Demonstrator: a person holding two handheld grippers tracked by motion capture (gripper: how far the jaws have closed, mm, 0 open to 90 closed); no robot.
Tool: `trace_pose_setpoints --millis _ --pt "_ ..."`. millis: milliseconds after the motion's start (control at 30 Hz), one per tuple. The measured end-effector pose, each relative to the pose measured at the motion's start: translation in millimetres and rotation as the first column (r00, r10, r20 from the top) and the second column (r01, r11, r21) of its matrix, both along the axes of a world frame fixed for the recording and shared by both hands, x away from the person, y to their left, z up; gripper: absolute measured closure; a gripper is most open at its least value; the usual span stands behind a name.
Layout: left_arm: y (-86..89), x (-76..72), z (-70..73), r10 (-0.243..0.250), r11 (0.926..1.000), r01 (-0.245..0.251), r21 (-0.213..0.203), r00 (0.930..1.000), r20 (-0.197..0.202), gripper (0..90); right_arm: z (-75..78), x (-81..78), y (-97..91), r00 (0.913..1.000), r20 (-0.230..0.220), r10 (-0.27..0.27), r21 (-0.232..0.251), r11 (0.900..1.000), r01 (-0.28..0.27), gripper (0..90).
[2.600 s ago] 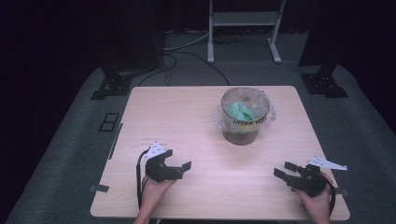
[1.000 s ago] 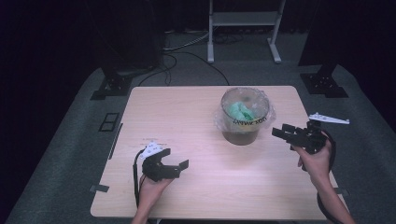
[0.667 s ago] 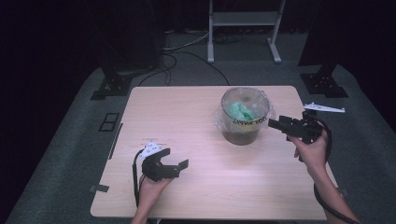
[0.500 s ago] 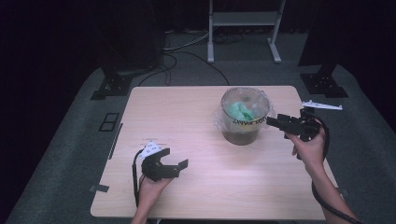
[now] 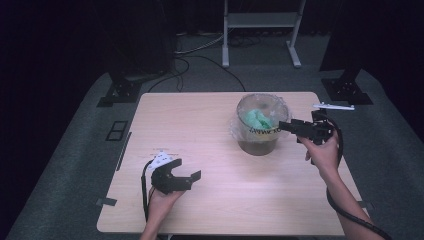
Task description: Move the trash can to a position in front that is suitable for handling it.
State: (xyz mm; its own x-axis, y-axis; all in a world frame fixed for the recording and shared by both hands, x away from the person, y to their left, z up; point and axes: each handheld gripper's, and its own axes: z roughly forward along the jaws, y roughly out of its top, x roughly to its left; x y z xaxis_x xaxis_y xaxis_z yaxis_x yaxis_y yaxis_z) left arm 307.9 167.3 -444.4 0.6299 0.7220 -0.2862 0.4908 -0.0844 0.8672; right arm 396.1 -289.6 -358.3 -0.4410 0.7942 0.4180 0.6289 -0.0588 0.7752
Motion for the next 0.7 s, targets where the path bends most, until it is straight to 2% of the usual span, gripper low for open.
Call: trace_pose_setpoints --millis 67,233,500,700 --pt "0.1 0.1 -0.1 -0.001 1.0 0.001 0.001 1.0 -0.001 1.6 -1.9 2.3 3.4 0.9999 -0.014 -0.001 -0.018 0.9998 0.001 31.2" --pt "1.1 0.2 -0.1 0.002 1.0 -0.002 0.0 1.0 0.001 1.6 -3.2 5.7 7.9 0.9998 -0.019 -0.008 -0.014 0.9999 0.007 34.4" --pt "1.7 -0.4 1.0 0.007 0.9999 -0.007 -0.009 0.9999 0.009 1.6 -5.1 8.8 11.5 0.9993 -0.026 -0.026 -0.014 0.9996 0.026 34.2" --pt "1.3 -0.2 0.9 -0.003 0.9998 0.003 -0.018 1.0 0.004 1.6 -4.8 8.8 16.4 0.9995 -0.03 -0.014 -0.015 0.9998 0.014 34.2"
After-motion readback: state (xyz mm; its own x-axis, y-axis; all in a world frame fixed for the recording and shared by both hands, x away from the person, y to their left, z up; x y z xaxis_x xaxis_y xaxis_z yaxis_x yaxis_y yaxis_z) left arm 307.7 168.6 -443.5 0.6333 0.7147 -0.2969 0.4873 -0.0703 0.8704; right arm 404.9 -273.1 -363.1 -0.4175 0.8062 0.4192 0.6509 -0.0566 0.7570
